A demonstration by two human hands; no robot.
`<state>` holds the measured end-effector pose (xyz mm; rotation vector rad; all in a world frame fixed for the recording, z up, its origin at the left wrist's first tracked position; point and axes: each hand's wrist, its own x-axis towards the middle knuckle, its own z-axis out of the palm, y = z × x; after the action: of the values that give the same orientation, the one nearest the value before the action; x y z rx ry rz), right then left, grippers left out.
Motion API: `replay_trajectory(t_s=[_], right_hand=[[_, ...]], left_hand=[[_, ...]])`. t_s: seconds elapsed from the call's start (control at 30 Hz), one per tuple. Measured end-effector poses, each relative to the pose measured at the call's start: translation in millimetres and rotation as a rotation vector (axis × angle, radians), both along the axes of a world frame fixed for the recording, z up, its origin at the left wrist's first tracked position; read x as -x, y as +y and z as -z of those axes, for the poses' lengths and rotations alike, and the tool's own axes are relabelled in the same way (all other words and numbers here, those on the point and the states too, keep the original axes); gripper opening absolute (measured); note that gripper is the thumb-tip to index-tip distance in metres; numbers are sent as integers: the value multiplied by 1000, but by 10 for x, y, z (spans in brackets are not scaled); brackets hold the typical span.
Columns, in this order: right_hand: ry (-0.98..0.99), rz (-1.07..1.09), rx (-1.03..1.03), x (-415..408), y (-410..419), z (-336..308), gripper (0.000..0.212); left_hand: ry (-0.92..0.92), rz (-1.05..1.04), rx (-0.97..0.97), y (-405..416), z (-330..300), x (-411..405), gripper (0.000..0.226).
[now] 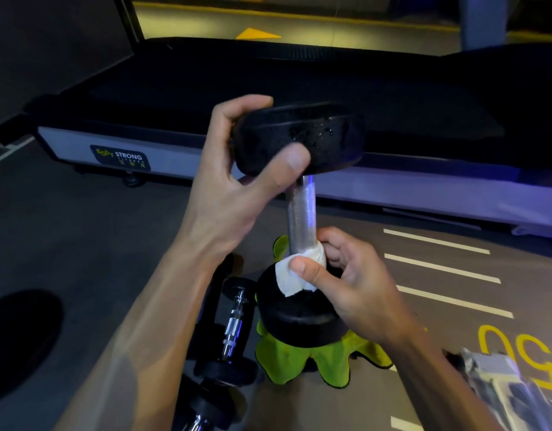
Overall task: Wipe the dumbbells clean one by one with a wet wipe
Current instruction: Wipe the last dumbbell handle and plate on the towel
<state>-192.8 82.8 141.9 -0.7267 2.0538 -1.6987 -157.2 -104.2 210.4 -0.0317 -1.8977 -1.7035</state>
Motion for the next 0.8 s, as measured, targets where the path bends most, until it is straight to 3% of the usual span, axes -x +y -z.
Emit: replay_trajectory(t_s=[0.07, 0.13, 0.33, 0.5, 0.63, 0.8], right_hand=[[-33, 34, 43, -38, -22, 32, 23], [-45, 58, 72, -76, -30, 53, 22], [14, 150, 81, -218, 40, 24, 24], [169, 301, -53, -273, 233, -45, 25], [243, 394, -180, -256, 206, -55, 25], [203, 335, -224, -224, 179, -119, 25]], left_hand=[[4, -29, 69, 25, -40, -41, 82], [6, -29, 81, 60, -80, -58, 89], [105, -62, 88, 235, -109, -91, 77], [130, 64, 40, 279, -89, -35, 71], [76, 100, 212, 255, -82, -24, 54], [38, -3, 304, 192, -101, -28, 48]])
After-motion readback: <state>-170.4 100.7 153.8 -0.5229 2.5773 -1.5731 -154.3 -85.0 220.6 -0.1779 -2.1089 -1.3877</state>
